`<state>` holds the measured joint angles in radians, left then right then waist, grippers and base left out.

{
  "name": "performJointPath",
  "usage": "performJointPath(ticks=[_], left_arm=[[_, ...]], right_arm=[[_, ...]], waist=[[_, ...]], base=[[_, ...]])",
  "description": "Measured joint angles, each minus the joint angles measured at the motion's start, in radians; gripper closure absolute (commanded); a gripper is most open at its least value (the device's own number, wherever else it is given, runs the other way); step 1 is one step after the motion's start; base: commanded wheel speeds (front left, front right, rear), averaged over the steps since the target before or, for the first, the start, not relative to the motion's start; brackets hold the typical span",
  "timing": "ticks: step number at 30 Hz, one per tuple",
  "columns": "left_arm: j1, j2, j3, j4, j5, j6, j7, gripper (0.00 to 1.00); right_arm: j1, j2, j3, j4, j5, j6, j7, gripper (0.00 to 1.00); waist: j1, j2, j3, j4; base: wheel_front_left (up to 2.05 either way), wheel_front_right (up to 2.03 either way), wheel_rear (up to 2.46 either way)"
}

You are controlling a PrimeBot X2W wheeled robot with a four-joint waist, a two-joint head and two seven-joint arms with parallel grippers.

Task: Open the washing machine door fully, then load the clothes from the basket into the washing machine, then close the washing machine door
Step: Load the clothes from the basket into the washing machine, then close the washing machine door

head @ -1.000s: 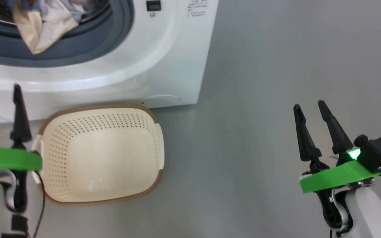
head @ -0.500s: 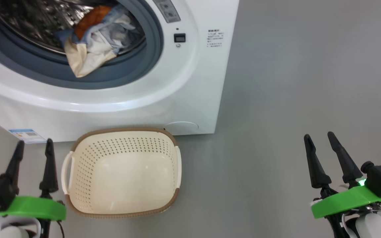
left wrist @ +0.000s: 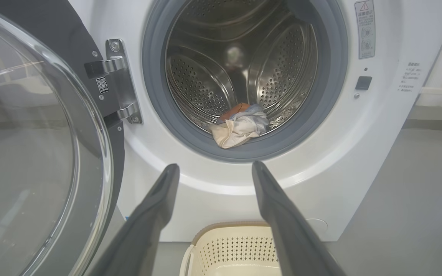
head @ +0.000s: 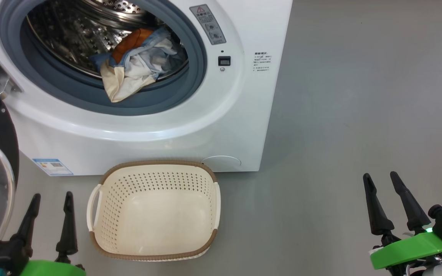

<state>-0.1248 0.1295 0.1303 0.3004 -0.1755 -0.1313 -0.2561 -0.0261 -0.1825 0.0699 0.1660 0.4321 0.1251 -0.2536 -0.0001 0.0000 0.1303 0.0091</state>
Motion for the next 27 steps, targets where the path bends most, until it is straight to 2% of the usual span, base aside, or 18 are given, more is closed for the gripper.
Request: performJointPath(ticks=[11,27], left_arm=[[0.04,0.0,-0.008,-0.029,-0.037,0.0,0.0,0.0],[0.047,0.006,-0.017,-0.026,-0.033,0.0,0.0,0.0]], right_arm=[[0.014,0.004,-0.009,-0.007,0.0,0.0,0.0,0.0],[0.014,0.013,-0.01,-0.009,0.0,0.0,0.0,0.0]], waist=[[0.0,0.0,0.0,-0.008],[0.0001,0.0,0.004,-0.015]], base=[[0.0,0.0,0.0],[-0.15,0.15,0.0]])
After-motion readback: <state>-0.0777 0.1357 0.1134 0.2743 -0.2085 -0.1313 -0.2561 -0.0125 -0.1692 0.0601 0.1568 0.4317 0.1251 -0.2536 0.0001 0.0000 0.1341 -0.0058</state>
